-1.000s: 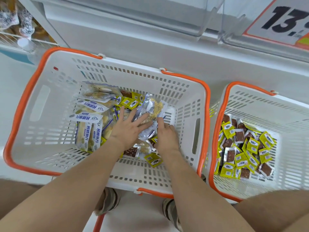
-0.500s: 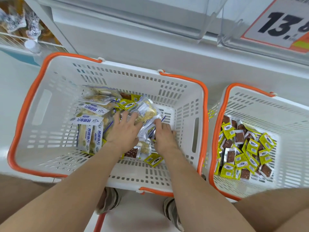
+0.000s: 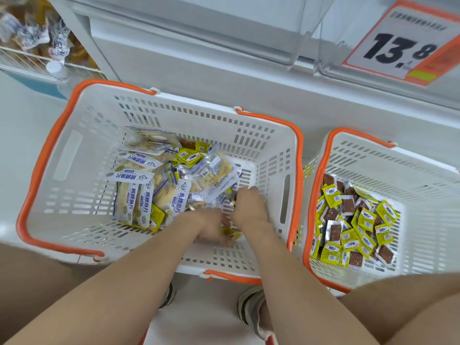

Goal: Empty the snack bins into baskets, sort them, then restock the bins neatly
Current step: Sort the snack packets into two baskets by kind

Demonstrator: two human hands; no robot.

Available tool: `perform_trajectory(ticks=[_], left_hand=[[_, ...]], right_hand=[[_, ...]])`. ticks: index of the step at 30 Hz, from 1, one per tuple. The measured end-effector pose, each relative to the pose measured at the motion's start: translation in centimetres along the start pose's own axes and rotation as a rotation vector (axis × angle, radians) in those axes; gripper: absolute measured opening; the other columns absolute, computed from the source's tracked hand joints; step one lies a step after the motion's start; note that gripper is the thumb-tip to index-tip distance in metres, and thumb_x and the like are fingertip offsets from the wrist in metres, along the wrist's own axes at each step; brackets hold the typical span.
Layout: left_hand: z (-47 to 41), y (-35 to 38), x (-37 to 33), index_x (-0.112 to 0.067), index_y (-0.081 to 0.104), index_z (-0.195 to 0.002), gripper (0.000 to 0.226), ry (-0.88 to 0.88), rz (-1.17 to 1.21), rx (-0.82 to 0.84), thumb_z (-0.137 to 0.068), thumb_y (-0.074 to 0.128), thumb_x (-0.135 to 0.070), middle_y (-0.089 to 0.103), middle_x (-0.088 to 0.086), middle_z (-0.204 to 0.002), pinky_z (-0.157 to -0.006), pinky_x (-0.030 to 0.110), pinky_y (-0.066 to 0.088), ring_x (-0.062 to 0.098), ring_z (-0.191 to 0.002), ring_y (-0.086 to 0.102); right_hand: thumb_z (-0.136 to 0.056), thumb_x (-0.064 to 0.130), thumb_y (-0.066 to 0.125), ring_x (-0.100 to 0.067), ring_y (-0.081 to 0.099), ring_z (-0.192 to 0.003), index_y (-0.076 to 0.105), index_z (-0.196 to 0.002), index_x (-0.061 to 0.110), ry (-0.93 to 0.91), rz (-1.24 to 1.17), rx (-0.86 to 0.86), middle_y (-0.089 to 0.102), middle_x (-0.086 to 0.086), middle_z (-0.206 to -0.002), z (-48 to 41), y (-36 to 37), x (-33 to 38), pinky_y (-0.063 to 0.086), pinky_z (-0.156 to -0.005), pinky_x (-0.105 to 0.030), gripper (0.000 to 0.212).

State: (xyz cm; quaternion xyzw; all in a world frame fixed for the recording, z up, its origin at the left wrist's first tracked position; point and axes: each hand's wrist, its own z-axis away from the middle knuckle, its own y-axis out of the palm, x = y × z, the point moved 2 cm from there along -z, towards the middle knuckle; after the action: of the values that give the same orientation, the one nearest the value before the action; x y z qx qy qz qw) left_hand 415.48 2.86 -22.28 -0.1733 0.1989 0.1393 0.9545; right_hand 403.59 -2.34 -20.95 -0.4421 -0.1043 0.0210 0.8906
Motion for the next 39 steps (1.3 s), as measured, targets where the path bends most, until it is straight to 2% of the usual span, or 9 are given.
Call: perform_trajectory(ticks=[5,10,15,21,25,29,31,34,39], left_hand=[[-0.6,0.4,-0.2,-0.018,0.071,-0.074,0.042,-0.054,-0.012,0.003,-0.081,0.077,-0.059,0.067,-0.002,-0.077,-0.074,0.037,0.055,0.02,-0.076,0.065],[0.7,-1.0,-0.6,-0.007,0.071,-0.085,0.026,-0.03,0.066,-0.137,-0.083,0.076,-0.032,0.072,0.009,-0.082,-0.068,0.043,0.065,0.026,-0.069,0.071],[3.4,-4.6,-2.3,-0.019,0.069,-0.086,0.011,0.049,0.277,-0.613,-0.095,0.062,-0.021,0.058,-0.004,-0.069,-0.059,0.031,0.04,0.021,-0.071,0.059],[8.0,-7.4,-10.7,-0.016,0.073,-0.095,0.013,0.294,0.587,-1.046,-0.098,0.061,-0.014,0.069,-0.005,-0.088,-0.066,0.013,0.039,0.013,-0.082,0.061],[8.7,-6.0,-17.8,-0.021,0.077,-0.103,0.017,0.467,0.449,-0.972,-0.096,0.064,-0.027,0.074,-0.004,-0.092,-0.081,0.031,0.054,0.014,-0.087,0.069],[8.5,-3.8,-22.4,-0.021,0.058,-0.144,0.047,0.532,0.449,-0.55,-0.099,0.068,-0.03,0.066,-0.007,-0.127,-0.099,0.032,0.056,0.009,-0.113,0.068],[8.3,-3.5,-22.4,-0.023,0.06,-0.143,0.041,0.554,0.356,-0.563,-0.102,0.065,-0.022,0.064,-0.013,-0.132,-0.1,0.021,0.05,0.004,-0.116,0.064],[8.2,-4.2,-18.5,-0.023,0.078,-0.11,0.024,0.499,0.371,-0.868,-0.1,0.06,-0.01,0.076,-0.013,-0.108,-0.089,0.02,0.053,-0.003,-0.095,0.068],[7.3,-4.5,-6.3,-0.016,0.069,-0.114,0.02,-0.014,0.205,-0.964,-0.096,0.062,-0.022,0.071,0.005,-0.114,-0.088,0.037,0.051,0.025,-0.109,0.065]], right_hand=[[-0.091,0.004,0.068,-0.034,0.065,-0.107,0.059,-0.116,0.009,-0.104,0.058,-0.154,0.065,-0.013,-0.115,0.3,-3.3,-0.7,0.048,-0.078,-0.039,0.027],[-0.089,0.014,0.073,-0.026,0.066,-0.089,0.062,-0.107,0.021,-0.161,-0.267,-0.238,0.068,0.0,-0.095,1.7,-6.7,-1.6,0.051,-0.074,-0.035,0.023],[-0.082,0.028,0.083,0.002,0.062,-0.083,0.062,-0.109,0.023,-0.245,-0.682,-0.51,0.071,0.011,-0.092,5.1,-10.7,-1.2,0.049,-0.076,-0.02,0.035],[-0.087,0.047,0.079,-0.019,0.066,-0.107,0.059,-0.122,0.013,0.22,-1.1,-0.872,0.071,-0.002,-0.114,10.2,-14.4,-6.9,0.049,-0.088,-0.032,0.052],[-0.09,0.039,0.075,-0.036,0.063,-0.116,0.06,-0.122,0.006,0.511,-1.051,-0.816,0.069,-0.011,-0.122,12.8,-14.6,-13.5,0.042,-0.086,-0.034,0.048],[-0.099,0.049,0.062,-0.041,0.059,-0.123,0.06,-0.127,-0.006,0.613,-1.056,-0.715,0.065,-0.023,-0.129,13.9,-14.6,-17.3,0.045,-0.096,-0.041,0.062],[-0.103,0.04,0.057,-0.044,0.059,-0.12,0.057,-0.126,-0.01,0.59,-1.057,-0.765,0.064,-0.028,-0.126,13.8,-14.9,-17.5,0.044,-0.094,-0.042,0.055],[-0.097,0.024,0.06,-0.037,0.065,-0.114,0.064,-0.127,0.002,0.462,-0.995,-0.779,0.073,-0.019,-0.113,13.2,-15.5,-15.4,0.046,-0.094,-0.037,0.037],[-0.091,0.012,0.058,0.0,0.057,-0.056,0.073,-0.105,0.02,0.004,-0.864,-0.58,0.064,0.007,-0.059,11.2,-14.0,-6.3,0.041,-0.059,-0.011,0.022]])
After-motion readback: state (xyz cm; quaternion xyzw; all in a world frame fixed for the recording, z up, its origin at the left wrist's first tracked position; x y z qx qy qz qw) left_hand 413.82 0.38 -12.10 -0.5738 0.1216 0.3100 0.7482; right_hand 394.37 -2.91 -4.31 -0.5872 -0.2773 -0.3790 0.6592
